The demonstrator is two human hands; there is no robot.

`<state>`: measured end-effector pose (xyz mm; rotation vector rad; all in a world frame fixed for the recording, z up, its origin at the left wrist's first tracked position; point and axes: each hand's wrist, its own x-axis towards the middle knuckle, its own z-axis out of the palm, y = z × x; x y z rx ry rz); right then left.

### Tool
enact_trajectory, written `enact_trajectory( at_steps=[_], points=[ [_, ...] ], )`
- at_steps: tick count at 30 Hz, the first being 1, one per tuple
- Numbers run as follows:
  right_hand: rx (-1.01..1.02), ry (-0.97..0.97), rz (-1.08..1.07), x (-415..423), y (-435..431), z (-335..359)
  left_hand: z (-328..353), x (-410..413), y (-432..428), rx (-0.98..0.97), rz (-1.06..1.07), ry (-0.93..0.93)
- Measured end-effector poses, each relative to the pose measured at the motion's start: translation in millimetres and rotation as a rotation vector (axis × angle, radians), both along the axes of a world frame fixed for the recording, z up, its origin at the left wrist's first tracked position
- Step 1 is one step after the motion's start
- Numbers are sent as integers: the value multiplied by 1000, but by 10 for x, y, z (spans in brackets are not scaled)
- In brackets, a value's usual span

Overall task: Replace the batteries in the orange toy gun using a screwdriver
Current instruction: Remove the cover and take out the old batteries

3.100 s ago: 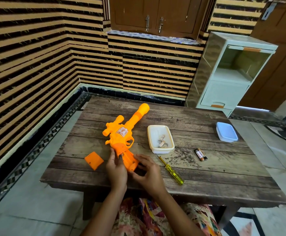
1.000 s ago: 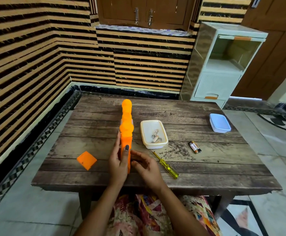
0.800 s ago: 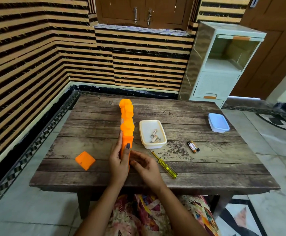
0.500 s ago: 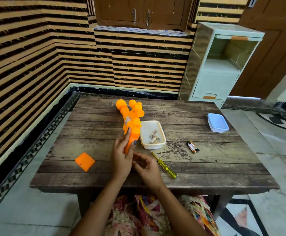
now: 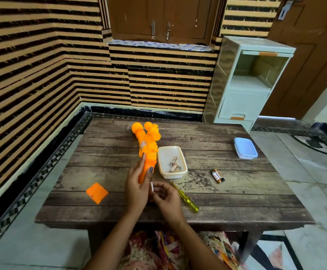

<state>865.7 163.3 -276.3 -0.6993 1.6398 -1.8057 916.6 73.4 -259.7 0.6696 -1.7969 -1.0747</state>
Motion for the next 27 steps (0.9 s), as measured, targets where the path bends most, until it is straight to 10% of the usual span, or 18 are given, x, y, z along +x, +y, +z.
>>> enact_trajectory(
  at_steps=[16,27],
  points=[
    [296,297,-741,-715,850,152,-93,62,155,311,242,238],
    [512,318,-724,-1016,956,66,-135,118,177,400,245,164]
  ],
)
